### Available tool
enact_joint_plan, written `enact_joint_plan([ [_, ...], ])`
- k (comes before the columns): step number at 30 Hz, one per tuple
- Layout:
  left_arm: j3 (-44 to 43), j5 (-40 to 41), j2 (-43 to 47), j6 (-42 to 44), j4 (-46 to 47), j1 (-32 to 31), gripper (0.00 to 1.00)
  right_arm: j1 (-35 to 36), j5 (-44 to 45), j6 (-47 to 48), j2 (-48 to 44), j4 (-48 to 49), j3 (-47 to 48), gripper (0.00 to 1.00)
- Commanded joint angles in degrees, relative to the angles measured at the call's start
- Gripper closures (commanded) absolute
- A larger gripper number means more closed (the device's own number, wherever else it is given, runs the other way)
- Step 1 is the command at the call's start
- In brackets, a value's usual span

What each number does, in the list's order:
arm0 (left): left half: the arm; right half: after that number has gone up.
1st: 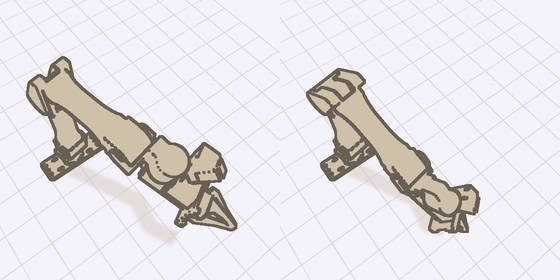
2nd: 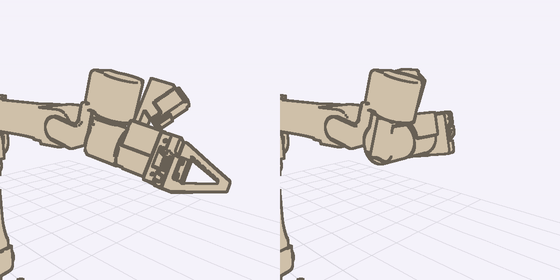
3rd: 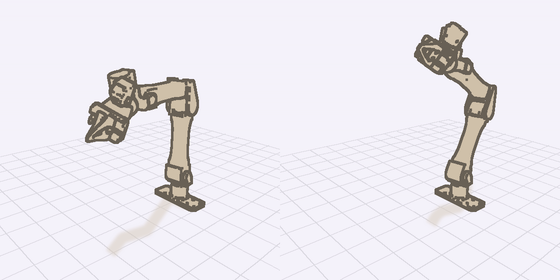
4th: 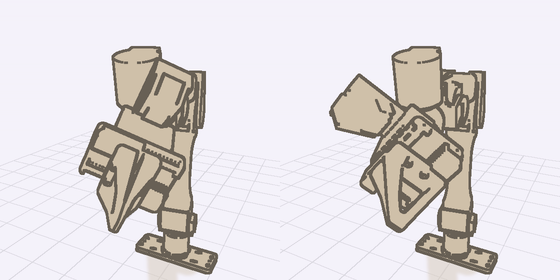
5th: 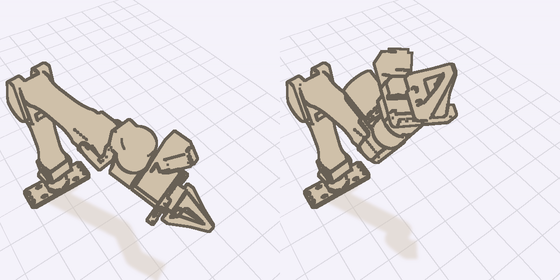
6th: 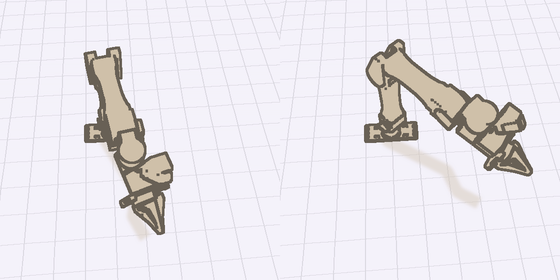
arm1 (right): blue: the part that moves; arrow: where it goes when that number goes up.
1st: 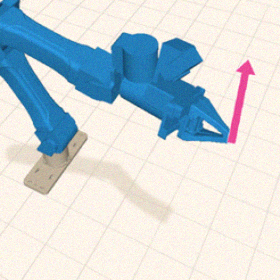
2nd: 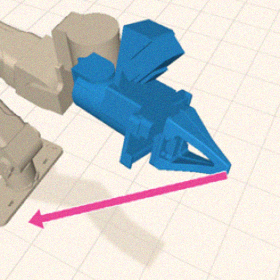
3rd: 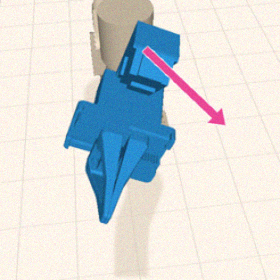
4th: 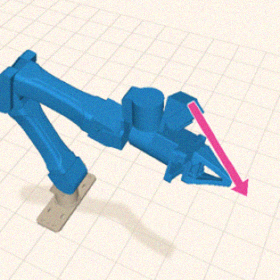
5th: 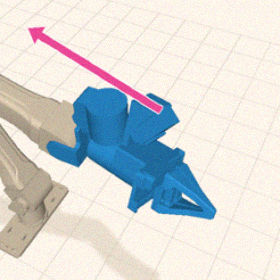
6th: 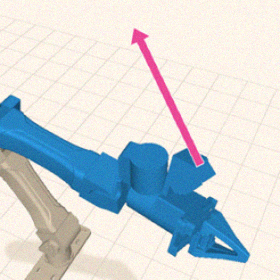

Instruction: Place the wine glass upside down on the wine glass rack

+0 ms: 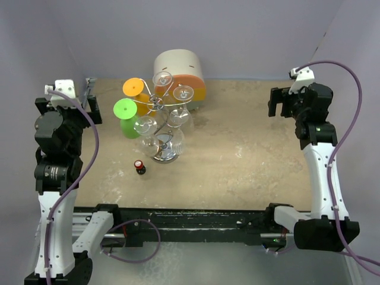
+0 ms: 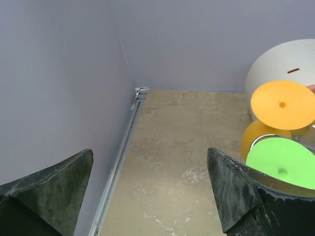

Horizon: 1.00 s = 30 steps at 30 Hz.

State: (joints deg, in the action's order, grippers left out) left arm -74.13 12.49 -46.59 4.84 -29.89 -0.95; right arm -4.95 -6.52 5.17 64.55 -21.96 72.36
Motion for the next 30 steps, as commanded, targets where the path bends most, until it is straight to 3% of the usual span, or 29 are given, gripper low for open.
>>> enact_joint_plan([
  [1,3.95,4.13,1.31,-5.45,7.62,0.86,0.01,-0.32,1.09,1.11,-1.88,0.82,1.93,0.0],
  [6,10.52,6.9,3.97,-4.14,15.16,0.86,0.01,-0.32,8.05,2.21,-8.01,7.34,-3.58,0.0],
  [9,10.57,7.17,3.67,-3.43,14.53,0.86,0.01,-0.32,9.06,2.88,-9.45,7.47,-3.92,0.0],
  [20,10.12,3.82,6.19,0.03,8.11,1.65,0.01,-0.33,-1.16,4.8,-12.82,10.53,-7.34,0.0],
  [30,11.7,1.7,7.99,0.52,6.69,2.6,0.01,-0.32,-3.67,8.04,-14.53,11.54,-9.73,0.0],
])
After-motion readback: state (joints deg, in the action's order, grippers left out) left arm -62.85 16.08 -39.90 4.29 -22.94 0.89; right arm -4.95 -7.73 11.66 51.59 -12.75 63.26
